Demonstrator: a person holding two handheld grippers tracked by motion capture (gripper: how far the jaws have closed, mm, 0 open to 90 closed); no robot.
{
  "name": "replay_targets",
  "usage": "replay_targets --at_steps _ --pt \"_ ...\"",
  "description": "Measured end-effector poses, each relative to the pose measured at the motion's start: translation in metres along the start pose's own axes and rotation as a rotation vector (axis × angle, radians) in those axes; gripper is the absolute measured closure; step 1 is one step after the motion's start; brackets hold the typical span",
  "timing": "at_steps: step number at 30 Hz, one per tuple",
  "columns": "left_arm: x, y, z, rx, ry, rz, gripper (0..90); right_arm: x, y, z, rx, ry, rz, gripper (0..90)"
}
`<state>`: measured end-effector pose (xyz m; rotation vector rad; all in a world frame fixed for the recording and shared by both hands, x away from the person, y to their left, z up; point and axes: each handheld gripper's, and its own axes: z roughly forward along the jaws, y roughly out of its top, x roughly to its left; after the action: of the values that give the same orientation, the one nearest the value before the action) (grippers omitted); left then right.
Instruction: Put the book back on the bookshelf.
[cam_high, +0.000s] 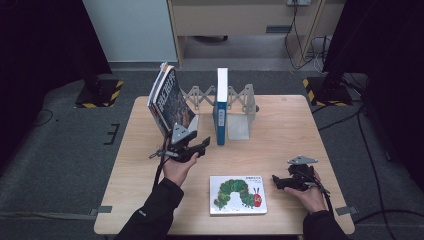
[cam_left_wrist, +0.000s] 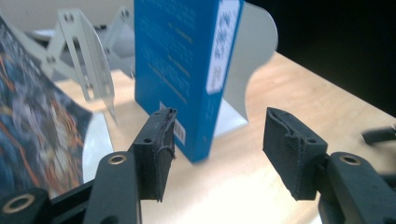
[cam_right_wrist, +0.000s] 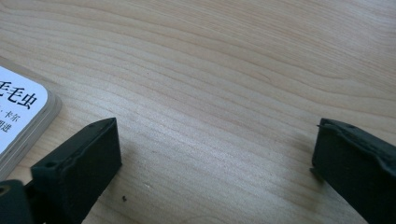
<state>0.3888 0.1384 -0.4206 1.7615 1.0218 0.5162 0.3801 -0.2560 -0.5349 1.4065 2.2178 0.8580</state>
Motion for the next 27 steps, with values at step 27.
replay_targets --at_steps 27 --pt "0.002 -0.099 0.001 0.343 -0.051 0.070 29.5 0.028 0.011 -0.027 -0.021 0.110 0.052 8.5"
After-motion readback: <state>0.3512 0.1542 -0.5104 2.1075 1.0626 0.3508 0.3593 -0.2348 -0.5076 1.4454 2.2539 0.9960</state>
